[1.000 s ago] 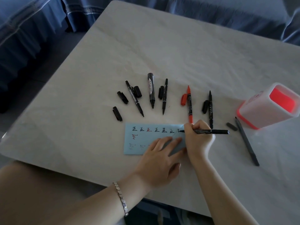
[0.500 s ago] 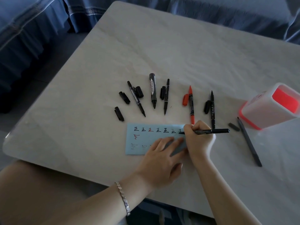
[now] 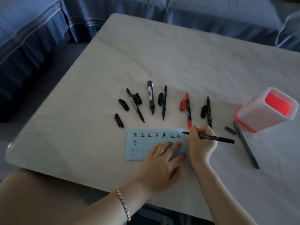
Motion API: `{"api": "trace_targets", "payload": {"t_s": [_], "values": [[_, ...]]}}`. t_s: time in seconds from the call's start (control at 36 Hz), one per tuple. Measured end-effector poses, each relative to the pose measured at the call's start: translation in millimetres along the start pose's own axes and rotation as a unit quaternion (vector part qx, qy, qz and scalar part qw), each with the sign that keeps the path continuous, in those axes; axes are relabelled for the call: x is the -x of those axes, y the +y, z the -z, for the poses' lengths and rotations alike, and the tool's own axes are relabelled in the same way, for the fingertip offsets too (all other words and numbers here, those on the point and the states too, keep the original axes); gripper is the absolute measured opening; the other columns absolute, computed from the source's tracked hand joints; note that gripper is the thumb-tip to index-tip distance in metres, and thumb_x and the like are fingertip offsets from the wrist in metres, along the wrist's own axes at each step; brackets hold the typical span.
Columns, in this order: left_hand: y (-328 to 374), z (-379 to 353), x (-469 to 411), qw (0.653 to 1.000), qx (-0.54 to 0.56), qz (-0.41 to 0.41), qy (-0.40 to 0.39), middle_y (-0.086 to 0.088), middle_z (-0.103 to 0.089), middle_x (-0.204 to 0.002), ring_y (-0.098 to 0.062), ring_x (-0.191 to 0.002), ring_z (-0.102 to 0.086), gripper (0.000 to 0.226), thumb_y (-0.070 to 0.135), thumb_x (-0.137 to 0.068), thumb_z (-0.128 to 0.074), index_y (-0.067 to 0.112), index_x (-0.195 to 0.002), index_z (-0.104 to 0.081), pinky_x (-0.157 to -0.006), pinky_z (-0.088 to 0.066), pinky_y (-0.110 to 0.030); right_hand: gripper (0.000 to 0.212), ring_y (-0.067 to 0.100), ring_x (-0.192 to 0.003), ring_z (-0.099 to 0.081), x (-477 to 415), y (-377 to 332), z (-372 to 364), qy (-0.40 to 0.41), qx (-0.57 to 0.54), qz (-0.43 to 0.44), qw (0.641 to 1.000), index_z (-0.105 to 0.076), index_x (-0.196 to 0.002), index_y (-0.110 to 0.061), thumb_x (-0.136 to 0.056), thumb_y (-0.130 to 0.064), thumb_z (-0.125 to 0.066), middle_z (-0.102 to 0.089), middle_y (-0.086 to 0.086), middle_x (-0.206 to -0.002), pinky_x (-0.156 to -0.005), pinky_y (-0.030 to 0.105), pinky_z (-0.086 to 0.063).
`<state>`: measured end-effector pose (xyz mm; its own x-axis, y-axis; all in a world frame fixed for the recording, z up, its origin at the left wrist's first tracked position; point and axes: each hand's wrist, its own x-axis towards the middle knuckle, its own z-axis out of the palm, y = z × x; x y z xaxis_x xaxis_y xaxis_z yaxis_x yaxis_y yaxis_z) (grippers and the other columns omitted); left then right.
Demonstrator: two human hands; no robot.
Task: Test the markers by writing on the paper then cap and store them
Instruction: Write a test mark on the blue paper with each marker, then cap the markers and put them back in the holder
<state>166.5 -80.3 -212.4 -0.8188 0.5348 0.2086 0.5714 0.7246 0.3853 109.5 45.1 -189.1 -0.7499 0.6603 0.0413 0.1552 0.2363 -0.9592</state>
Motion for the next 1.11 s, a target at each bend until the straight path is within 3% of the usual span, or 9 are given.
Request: {"api": "trace_targets", "payload": {"t_s": [0.17, 0.33, 0.42, 0.47, 0.56, 0.78, 0.92, 1.03, 1.11], "values": [[-6, 22, 2, 0.993, 0.043, 0.011, 0.111, -0.004, -0.065, -0.112, -0.013, -0.103, -0.054, 0.023, 0.021, -0.084, -0.051, 0.015, -0.104, -0.061, -0.088, -0.041, -0.025, 0.027, -0.006, -0.044, -0.045, 0, -5, 2, -0.012, -0.013, -0.013, 1.0, -0.046, -0.062, -0.009, -0.084, -0.012, -0.062, -0.045, -0.001, -0.056, -0.047, 0.007, -0.037], [-57, 78, -6, 0.934, 0.004, 0.278, 0.223, -0.009, -0.057, -0.084, -0.02, -0.071, -0.053, 0.018, 0.02, -0.082, -0.059, 0.004, -0.087, -0.056, -0.063, -0.041, -0.027, 0.029, -0.004, -0.048, -0.046, 3, -7, 5, -0.066, -0.017, -0.02, 0.997, -0.048, -0.06, -0.015, -0.081, -0.015, -0.067, -0.049, -0.001, -0.059, -0.048, 0.006, -0.036], [-86, 94, -13, 0.884, -0.004, 0.454, 0.108, -0.013, -0.055, -0.103, -0.032, -0.09, -0.057, 0.041, 0.039, -0.086, -0.059, 0.002, -0.103, -0.049, -0.069, -0.042, -0.034, 0.027, -0.002, -0.048, -0.047, 7, -14, 7, -0.106, -0.013, -0.016, 0.994, -0.051, -0.06, -0.013, -0.077, -0.012, -0.071, -0.051, 0.0, -0.058, -0.048, 0.007, -0.036], [-100, 94, -16, 0.863, -0.021, 0.505, 0.011, -0.014, -0.056, -0.11, -0.034, -0.099, -0.058, 0.055, 0.052, -0.084, -0.056, 0.003, -0.109, -0.048, -0.075, -0.046, -0.037, 0.026, 0.0, -0.046, -0.045, 8, -19, 11, -0.133, -0.012, -0.01, 0.991, -0.052, -0.06, -0.012, -0.076, -0.01, -0.072, -0.051, 0.0, -0.055, -0.048, 0.008, -0.036], [-110, 90, -19, 0.866, -0.032, 0.499, -0.021, -0.013, -0.06, -0.105, -0.033, -0.096, -0.059, 0.05, 0.051, -0.085, -0.055, 0.005, -0.106, -0.052, -0.074, -0.046, -0.036, 0.026, 0.003, -0.047, -0.043, 8, -26, 21, -0.155, -0.014, -0.005, 0.988, -0.052, -0.059, -0.012, -0.076, -0.009, -0.071, -0.05, 0.001, -0.055, -0.047, 0.01, -0.035], [-103, 93, -15, 0.892, 0.007, 0.45, 0.046, -0.003, -0.053, -0.081, -0.03, -0.081, -0.056, 0.017, 0.025, -0.089, -0.058, 0.01, -0.084, -0.05, -0.063, -0.034, -0.029, 0.023, 0.003, -0.039, -0.044, 1, -34, 54, -0.157, -0.051, -0.084, 0.983, -0.059, -0.067, -0.008, -0.089, -0.017, -0.058, -0.054, 0.004, -0.053, -0.04, 0.014, -0.035], [-62, 105, -21, 0.88, 0.217, 0.41, 0.102, 0.002, -0.064, -0.069, -0.022, -0.069, -0.064, 0.017, 0.012, -0.083, -0.067, 0.014, -0.076, -0.052, -0.065, -0.049, -0.033, 0.032, 0.014, -0.047, -0.054, -1, -45, 71, -0.144, -0.124, -0.128, 0.973, -0.064, -0.073, -0.006, -0.095, -0.02, -0.045, -0.062, 0.012, -0.06, -0.044, 0.025, -0.037], [-21, 117, -37, 0.827, 0.415, 0.368, 0.094, 0.001, -0.065, -0.07, -0.001, -0.051, -0.063, 0.02, -0.002, -0.083, -0.064, 0.018, -0.085, -0.06, -0.053, -0.051, -0.012, 0.04, 0.016, -0.043, -0.055, -1, -61, 79, -0.146, -0.191, -0.137, 0.961, -0.062, -0.069, -0.004, -0.097, -0.021, -0.039, -0.064, 0.009, -0.051, -0.039, 0.022, -0.038], [-1, 120, -43, 0.805, 0.479, 0.346, 0.053, 0.007, -0.068, -0.064, -0.003, -0.059, -0.064, 0.025, -0.001, -0.083, -0.063, 0.024, -0.084, -0.066, -0.058, -0.053, -0.014, 0.038, 0.015, -0.039, -0.052, -1, -74, 83, -0.16, -0.231, -0.146, 0.948, -0.053, -0.066, -0.006, -0.098, -0.019, -0.037, -0.061, 0.008, -0.046, -0.037, 0.019, -0.037]]}}
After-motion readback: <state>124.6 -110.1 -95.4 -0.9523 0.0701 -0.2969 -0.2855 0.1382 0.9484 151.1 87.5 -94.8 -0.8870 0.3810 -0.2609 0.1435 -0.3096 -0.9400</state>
